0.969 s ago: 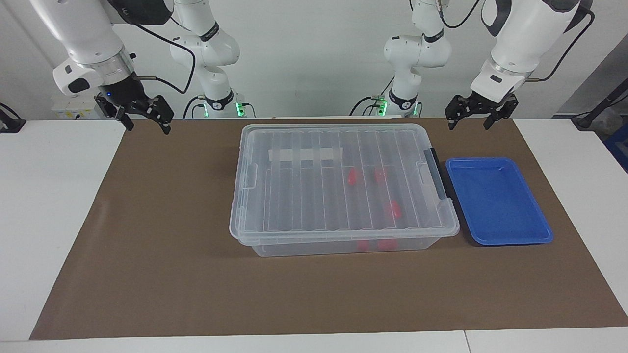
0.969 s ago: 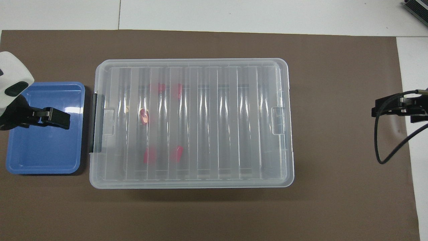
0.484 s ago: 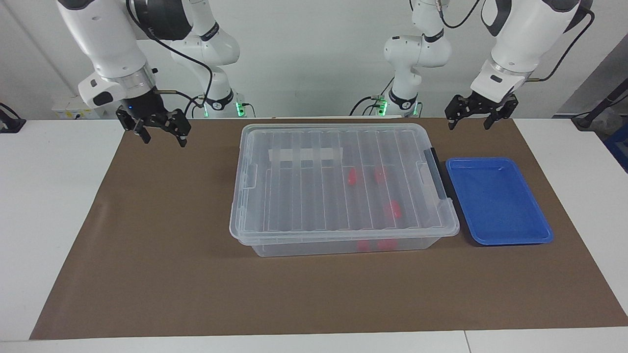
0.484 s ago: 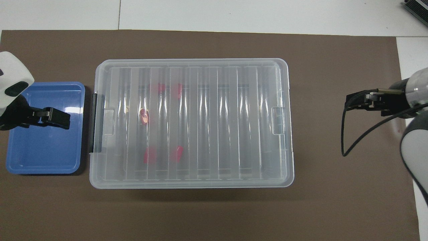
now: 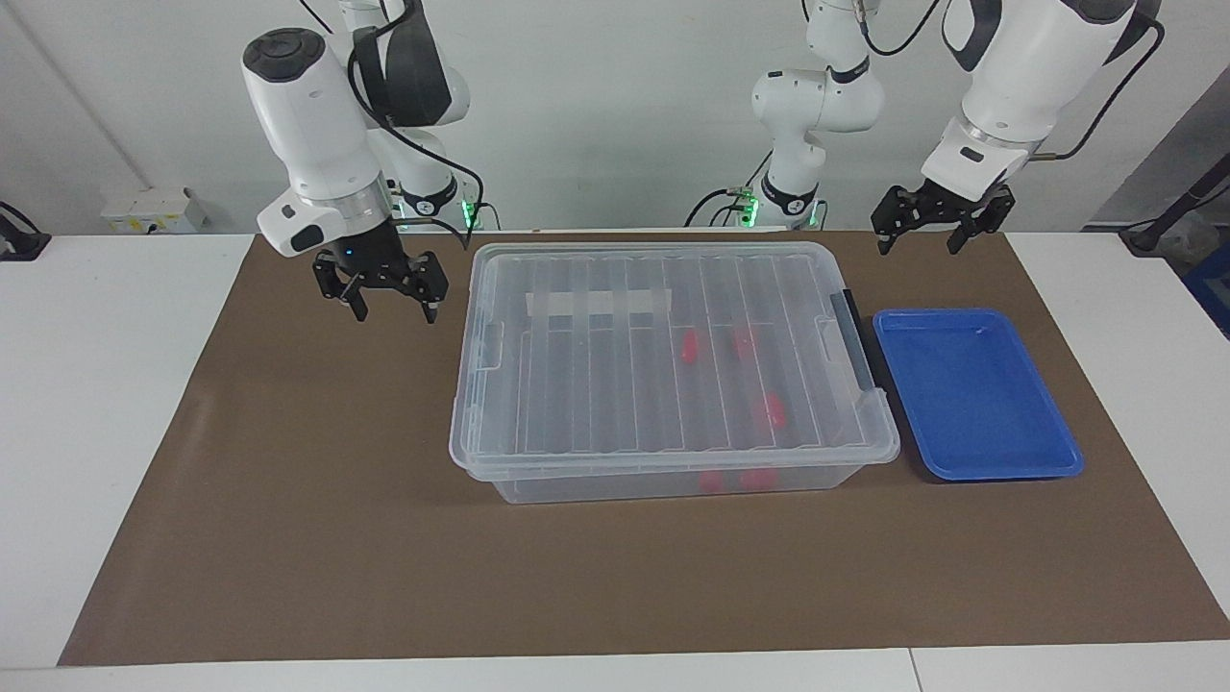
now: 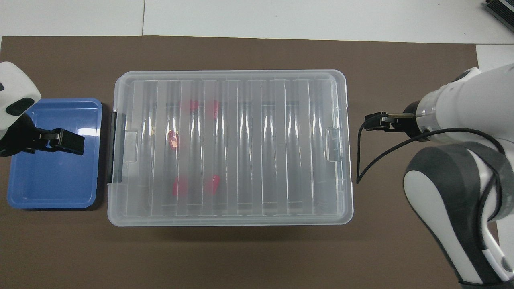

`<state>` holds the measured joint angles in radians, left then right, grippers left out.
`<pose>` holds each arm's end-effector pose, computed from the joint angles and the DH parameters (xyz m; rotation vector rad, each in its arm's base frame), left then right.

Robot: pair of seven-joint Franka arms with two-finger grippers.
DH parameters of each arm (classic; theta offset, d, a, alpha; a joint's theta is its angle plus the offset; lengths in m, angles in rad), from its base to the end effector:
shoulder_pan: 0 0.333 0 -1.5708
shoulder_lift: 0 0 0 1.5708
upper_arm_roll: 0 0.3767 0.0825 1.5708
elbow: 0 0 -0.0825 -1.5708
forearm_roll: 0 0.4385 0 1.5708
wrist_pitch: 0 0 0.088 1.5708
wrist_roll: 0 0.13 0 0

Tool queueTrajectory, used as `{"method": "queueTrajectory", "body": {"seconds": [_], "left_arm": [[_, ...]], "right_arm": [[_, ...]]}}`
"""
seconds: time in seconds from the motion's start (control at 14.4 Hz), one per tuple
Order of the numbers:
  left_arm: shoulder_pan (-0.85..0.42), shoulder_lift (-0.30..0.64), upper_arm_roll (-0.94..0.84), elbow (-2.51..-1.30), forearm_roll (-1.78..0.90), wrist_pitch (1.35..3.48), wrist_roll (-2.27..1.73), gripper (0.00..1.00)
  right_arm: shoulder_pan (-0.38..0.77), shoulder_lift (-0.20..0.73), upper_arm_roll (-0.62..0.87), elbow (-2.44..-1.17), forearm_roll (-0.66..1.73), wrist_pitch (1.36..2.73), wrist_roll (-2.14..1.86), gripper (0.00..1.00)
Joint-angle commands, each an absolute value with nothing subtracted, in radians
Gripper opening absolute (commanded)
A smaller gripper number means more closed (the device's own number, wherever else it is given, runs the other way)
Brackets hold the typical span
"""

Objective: Place red block in blue tray from box
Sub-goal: 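Reach the right gripper to the edge of the clear lid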

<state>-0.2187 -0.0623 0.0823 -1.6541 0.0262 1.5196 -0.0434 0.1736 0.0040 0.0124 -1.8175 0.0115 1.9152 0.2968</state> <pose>0.5728 -0.0735 0.6513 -3.1088 0.1446 0.1093 0.6180 0.1174 0.5593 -3.1004 0.1772 -0.1373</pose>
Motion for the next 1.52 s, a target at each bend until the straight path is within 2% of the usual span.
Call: {"method": "queueTrajectory", "body": {"seconds": [0.0,0.35,0.76,1.45], "left_arm": [[-0.21,-0.084,0.078,-1.677,0.017,1.519,-0.044,1.0],[-0.21,-0.084,0.077,-1.677,0.017,1.519,-0.044,1.0],[-0.21,-0.084,0.077,-1.677,0.017,1.519,-0.044,1.0],[-0.21,-0.084,0.078,-1.677,0.017,1.519,-0.044,1.0]], "right_arm": [[0.207,0.029,0.012,-1.836,0.011,1.951,0.336,1.0],[0.256,0.055,0.012,-1.896,0.012,2.037,0.367,0.99],[0.253,0.048,0.011,-1.931,0.011,2.034,0.367,0.97],[0.181,0.043,0.011,-1.945,0.011,2.023,0.272,0.96]]}}
